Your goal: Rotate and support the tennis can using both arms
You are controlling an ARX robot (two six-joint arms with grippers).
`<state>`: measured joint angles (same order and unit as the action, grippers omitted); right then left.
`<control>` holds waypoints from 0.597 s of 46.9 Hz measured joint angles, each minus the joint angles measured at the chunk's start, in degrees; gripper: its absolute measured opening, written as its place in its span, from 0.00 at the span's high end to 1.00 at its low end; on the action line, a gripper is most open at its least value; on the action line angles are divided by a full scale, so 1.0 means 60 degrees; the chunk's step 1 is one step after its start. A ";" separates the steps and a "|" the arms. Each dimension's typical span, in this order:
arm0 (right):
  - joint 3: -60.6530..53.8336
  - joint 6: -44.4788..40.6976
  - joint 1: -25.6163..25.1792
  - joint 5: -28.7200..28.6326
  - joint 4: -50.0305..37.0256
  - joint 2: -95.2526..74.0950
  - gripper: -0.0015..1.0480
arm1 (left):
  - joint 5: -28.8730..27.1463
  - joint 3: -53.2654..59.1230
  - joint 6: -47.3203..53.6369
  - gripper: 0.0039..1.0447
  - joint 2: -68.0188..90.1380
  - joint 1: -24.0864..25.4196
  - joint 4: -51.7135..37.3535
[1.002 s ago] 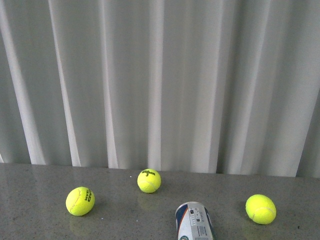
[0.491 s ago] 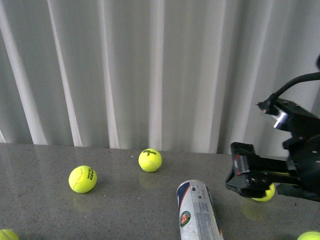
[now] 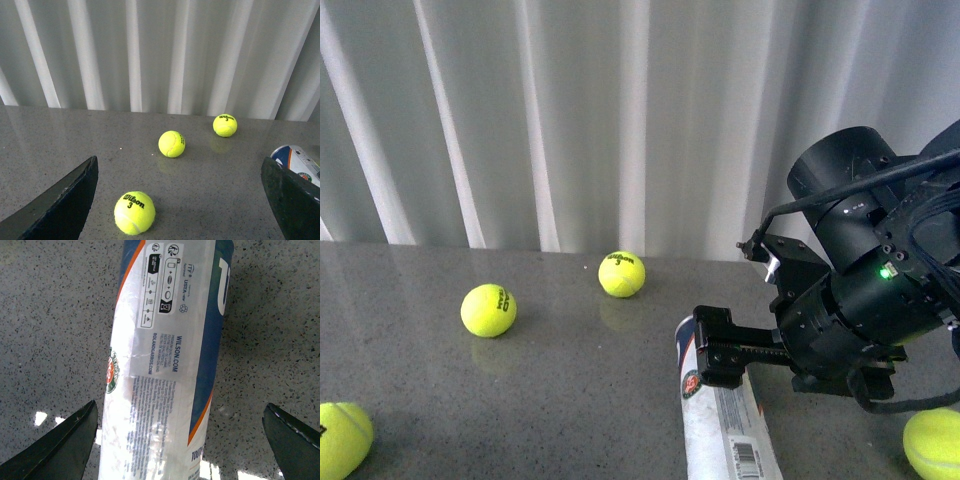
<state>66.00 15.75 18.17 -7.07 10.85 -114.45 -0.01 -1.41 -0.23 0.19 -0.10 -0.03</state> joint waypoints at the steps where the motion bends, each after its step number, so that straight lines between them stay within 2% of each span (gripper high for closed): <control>1: 0.0073 0.0000 -0.0004 -0.0018 0.0004 -0.0106 0.07 | 0.0000 0.0000 0.0000 0.06 0.0000 0.0000 0.0000; 24: 0.1763 0.0106 0.0372 -0.0211 0.0175 -0.2419 0.07 | 0.0000 0.0000 0.0004 0.06 0.0000 0.0000 0.0000; 28: 0.1923 0.0087 0.0437 0.0029 0.0193 -0.2557 0.12 | 0.0000 0.0000 0.0000 0.06 0.0000 0.0000 0.0000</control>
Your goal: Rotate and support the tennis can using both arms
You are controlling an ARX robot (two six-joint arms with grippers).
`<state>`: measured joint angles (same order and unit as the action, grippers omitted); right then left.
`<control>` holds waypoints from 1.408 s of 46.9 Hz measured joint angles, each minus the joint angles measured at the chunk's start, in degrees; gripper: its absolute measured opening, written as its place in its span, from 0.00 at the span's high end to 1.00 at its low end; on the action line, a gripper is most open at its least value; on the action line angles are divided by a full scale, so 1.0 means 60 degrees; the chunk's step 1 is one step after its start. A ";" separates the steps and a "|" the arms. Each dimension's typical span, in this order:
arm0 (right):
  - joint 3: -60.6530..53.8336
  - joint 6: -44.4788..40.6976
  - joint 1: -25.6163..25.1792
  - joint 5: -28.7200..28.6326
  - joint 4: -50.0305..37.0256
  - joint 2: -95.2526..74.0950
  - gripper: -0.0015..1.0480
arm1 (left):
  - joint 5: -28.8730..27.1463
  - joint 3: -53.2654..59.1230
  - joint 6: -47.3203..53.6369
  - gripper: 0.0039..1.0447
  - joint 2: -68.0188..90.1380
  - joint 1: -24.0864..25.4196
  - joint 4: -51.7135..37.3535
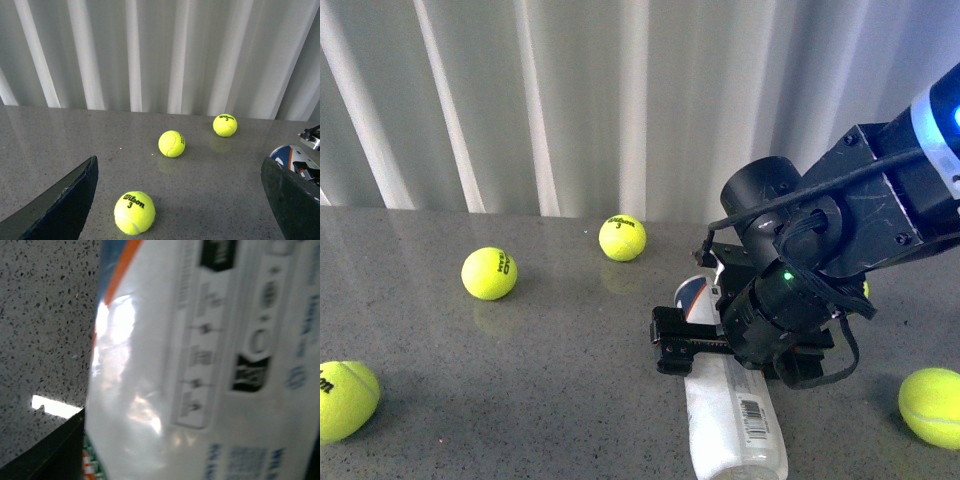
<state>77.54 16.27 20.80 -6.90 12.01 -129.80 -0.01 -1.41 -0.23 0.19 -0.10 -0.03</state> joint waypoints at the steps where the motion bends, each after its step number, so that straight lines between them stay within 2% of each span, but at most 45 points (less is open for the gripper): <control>1: 0.0033 -0.0007 0.0015 0.0022 0.0000 -0.0022 0.16 | 0.0000 0.0000 0.0004 0.06 0.0000 0.0000 0.0000; 8: -0.0004 -0.0608 0.0069 0.0444 -0.0514 0.0029 0.32 | 0.0000 0.0000 0.0000 0.06 0.0000 0.0000 0.0000; 15: -0.0590 -0.2641 0.0124 0.0681 -0.1650 0.0630 0.48 | -0.0004 0.0000 0.0000 0.06 0.0000 0.0000 0.0000; 21: -0.0943 -0.6277 0.0127 0.0350 -0.2269 0.1468 0.63 | 0.0000 0.0000 0.0000 0.06 -0.0004 0.0000 0.0000; 27: -0.1362 -0.9165 0.0171 -0.0576 -0.2732 0.1923 0.70 | 0.0000 0.0000 0.0000 0.06 0.0000 0.0000 0.0000; 28: -0.1399 -0.9322 0.0182 -0.0685 -0.2732 0.1960 0.71 | -0.0004 0.0000 0.0000 0.06 0.0000 0.0000 0.0000; 32: -0.1486 -1.1788 0.0259 -0.1319 -0.2437 0.2047 0.74 | -0.0004 0.0000 0.0000 0.06 0.0000 0.0000 0.0000; 41: -0.1290 -1.5431 0.0364 -0.1552 -0.1446 0.1643 0.77 | 0.0000 0.0000 0.0000 0.06 0.0000 0.0000 0.0000; 50: -0.1122 -1.6586 0.0364 -0.1636 -0.1151 0.0933 0.79 | -0.0004 0.0000 0.0000 0.06 0.0000 0.0000 0.0000; 64: -0.0663 -1.5908 0.0339 -0.1880 -0.1552 0.0284 0.79 | -0.0004 0.0000 0.0004 0.06 0.0000 0.0000 0.0000; 66: -0.0663 -1.5868 0.0342 -0.1880 -0.1643 0.0273 0.75 | -0.0004 0.0000 0.0000 0.06 0.0000 0.0000 0.0000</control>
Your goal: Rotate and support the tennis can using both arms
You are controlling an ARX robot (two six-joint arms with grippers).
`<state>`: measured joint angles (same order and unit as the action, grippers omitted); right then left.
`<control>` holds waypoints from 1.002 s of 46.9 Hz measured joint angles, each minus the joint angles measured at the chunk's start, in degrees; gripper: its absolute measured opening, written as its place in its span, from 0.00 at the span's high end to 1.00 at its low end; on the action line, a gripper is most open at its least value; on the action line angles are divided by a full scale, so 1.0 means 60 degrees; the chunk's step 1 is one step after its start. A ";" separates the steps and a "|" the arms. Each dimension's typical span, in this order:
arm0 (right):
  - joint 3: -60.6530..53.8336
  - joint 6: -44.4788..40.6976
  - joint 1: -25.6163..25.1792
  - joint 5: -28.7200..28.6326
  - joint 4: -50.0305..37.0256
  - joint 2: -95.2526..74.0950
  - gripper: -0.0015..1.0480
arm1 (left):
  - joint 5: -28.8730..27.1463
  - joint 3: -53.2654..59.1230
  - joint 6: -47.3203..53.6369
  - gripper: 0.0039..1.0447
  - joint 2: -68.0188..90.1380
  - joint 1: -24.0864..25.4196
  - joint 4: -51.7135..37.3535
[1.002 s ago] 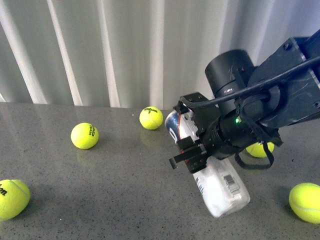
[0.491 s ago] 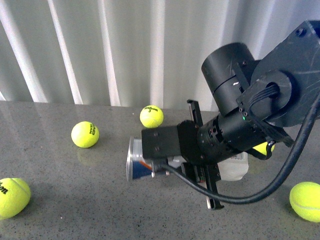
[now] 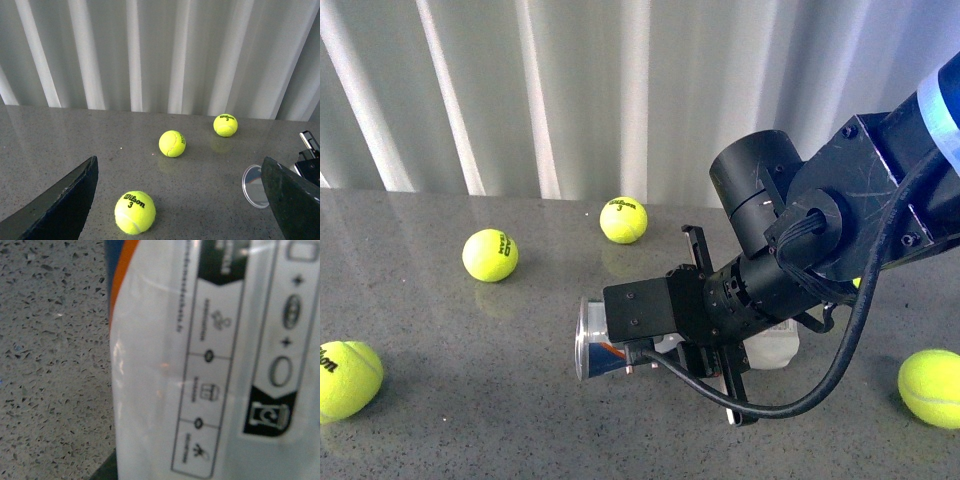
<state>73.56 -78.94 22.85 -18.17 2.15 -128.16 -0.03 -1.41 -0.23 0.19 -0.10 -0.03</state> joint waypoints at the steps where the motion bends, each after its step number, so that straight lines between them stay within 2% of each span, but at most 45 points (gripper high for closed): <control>1: 0.0000 0.0058 0.0004 -0.0018 -0.0011 0.0000 0.71 | 0.0004 0.0000 0.0000 0.06 0.0000 0.0000 0.0000; 20: -0.0321 0.0933 0.0015 -0.0758 0.0036 0.0339 0.05 | 0.0004 0.0000 0.0000 0.06 0.0000 0.0000 0.0000; 37: -0.1191 0.1399 0.0102 -0.1246 -0.0277 0.1555 0.07 | 0.0004 0.0000 0.0000 0.06 0.0000 0.0000 0.0000; 47: -0.1931 0.3060 0.0124 -0.2036 -0.0448 0.2951 0.07 | 0.0004 0.0000 0.0000 0.06 0.0000 0.0000 0.0000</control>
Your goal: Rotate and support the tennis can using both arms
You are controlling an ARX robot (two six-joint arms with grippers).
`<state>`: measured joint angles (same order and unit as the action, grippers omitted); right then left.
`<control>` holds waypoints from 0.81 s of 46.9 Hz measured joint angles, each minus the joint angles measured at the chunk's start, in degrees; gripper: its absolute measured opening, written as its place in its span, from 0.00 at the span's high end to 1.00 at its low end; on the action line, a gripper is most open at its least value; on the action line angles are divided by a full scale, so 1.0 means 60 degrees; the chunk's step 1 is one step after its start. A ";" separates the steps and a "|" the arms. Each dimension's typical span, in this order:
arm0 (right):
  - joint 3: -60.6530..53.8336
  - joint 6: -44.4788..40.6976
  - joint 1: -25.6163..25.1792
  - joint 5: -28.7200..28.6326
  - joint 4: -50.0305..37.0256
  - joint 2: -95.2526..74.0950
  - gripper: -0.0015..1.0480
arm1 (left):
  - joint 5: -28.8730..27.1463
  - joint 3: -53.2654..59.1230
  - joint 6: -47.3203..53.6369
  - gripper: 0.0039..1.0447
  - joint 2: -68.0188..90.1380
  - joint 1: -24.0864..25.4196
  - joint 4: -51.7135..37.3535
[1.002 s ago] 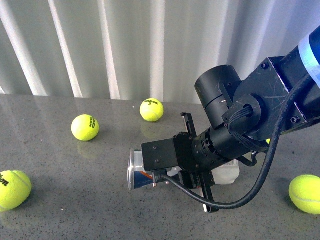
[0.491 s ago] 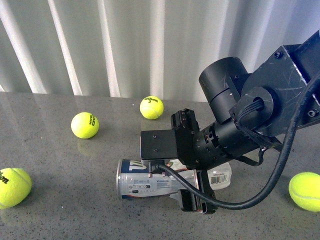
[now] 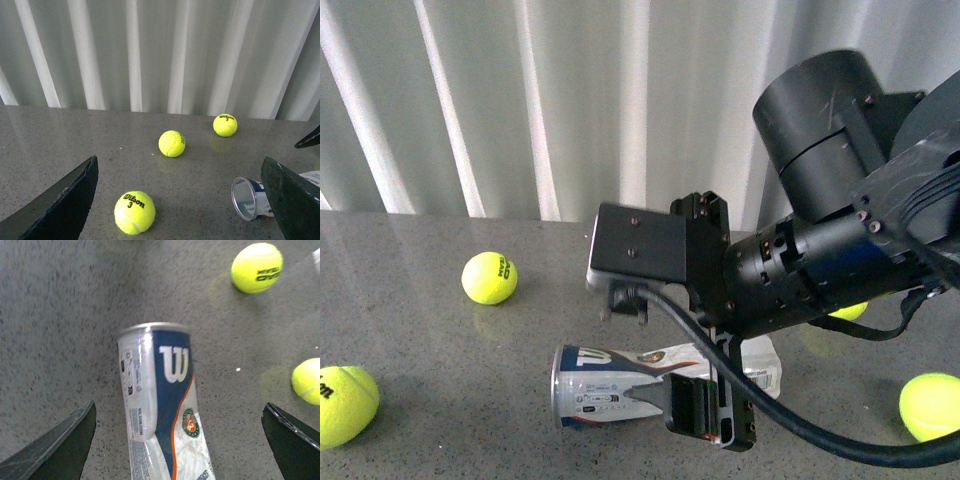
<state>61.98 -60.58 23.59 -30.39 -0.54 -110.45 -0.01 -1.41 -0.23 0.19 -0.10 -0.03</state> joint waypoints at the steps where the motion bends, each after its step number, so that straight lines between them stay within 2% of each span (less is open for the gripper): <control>1: -0.0073 0.0397 -0.0007 -0.0029 -0.0113 0.0168 0.07 | 0.0000 0.0000 0.0004 0.06 0.0000 0.0000 0.0000; 7: -0.0499 0.2943 -0.0135 0.0517 -0.1639 0.1137 0.07 | 0.0000 0.0000 0.0000 0.06 0.0000 0.0000 0.0000; 10: -0.0659 0.5614 -0.0375 0.2193 -0.2568 0.1592 0.07 | 0.0000 0.0000 0.0000 0.06 0.0000 0.0000 0.0000; 12: -0.0856 0.7832 -0.0641 0.4007 -0.2517 0.1974 0.07 | 0.0000 0.0000 0.0000 0.06 0.0000 0.0000 0.0000; 14: -0.1413 0.9337 -0.0838 0.5482 -0.2907 0.2357 0.07 | -0.0004 0.0000 0.0000 0.06 0.0000 0.0000 0.0000; 15: -0.1843 1.0276 -0.0943 0.6510 -0.3264 0.2616 0.07 | -0.0004 0.0000 0.0004 0.06 0.0000 0.0000 0.0000; 17: -0.2404 1.1224 -0.1075 0.7592 -0.3566 0.2969 0.07 | -0.0004 0.0000 0.0000 0.06 0.0000 0.0000 0.0000; 19: -0.2597 1.1697 -0.1140 0.7919 -0.3610 0.3133 0.07 | -0.0004 0.0000 0.0000 0.06 0.0000 0.0000 0.0000; 25: -0.2677 1.2295 -0.1122 0.7905 -0.3676 0.3228 0.07 | 0.0007 0.0000 0.0004 0.06 -0.0007 0.0000 0.0000; 27: -0.2907 1.2087 -0.1126 0.7861 -0.4444 0.3151 0.10 | 0.0004 0.0000 0.0004 0.06 -0.0004 0.0000 0.0000; 29: -0.3461 1.1617 -0.1198 0.7723 -0.6047 0.3122 0.17 | 0.0000 0.0000 0.0000 0.06 -0.0004 0.0000 0.0000; 32: -0.4229 1.1081 -0.1300 0.7511 -0.7708 0.3184 0.25 | -0.0015 0.0000 0.0000 0.06 -0.0011 0.0000 0.0000; 34: -0.5053 1.0612 -0.1443 0.7271 -0.9009 0.3508 0.35 | -0.0033 0.0000 0.0000 0.06 -0.0011 0.0000 0.0000; 38: -0.6131 1.0298 -0.1876 0.7034 -0.9646 0.4484 0.54 | -0.0018 0.0000 0.0000 0.06 -0.0011 0.0000 0.0000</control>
<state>25.19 1.21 12.34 11.81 -58.41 -83.55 -0.12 -1.41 -0.23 0.12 -0.10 -0.03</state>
